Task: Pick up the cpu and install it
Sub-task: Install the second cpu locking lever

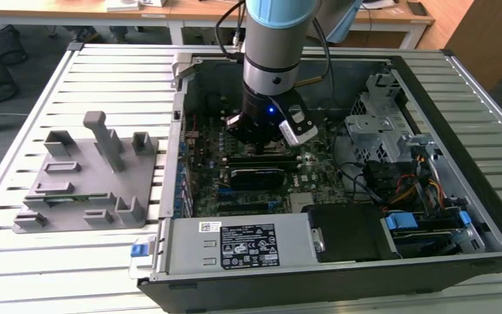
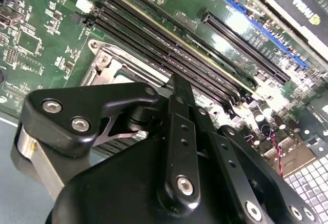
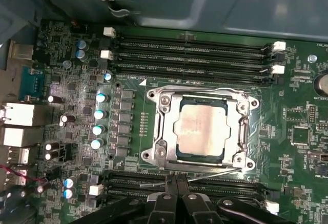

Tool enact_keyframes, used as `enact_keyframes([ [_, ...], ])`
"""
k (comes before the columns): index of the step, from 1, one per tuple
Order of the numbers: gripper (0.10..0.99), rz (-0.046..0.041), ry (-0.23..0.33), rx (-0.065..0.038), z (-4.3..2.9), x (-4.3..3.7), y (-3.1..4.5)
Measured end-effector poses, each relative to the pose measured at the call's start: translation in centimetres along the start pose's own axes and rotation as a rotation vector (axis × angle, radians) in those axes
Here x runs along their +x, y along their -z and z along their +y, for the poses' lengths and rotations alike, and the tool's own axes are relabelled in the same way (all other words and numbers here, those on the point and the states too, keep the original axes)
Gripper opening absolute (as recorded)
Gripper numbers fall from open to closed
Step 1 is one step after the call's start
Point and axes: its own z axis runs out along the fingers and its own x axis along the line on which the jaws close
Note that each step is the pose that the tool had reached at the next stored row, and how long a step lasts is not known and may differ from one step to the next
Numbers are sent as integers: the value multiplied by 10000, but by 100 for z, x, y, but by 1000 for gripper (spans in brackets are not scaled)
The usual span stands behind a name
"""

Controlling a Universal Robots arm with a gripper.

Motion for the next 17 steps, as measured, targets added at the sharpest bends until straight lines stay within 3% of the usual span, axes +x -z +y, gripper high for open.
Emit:
enact_keyframes([
  [6, 106, -18, 2, -235, -22, 10, -26],
  [9, 106, -29, 4, -404, -35, 26, -29],
  [17, 106, -37, 7, -494, -62, 54, -33],
])
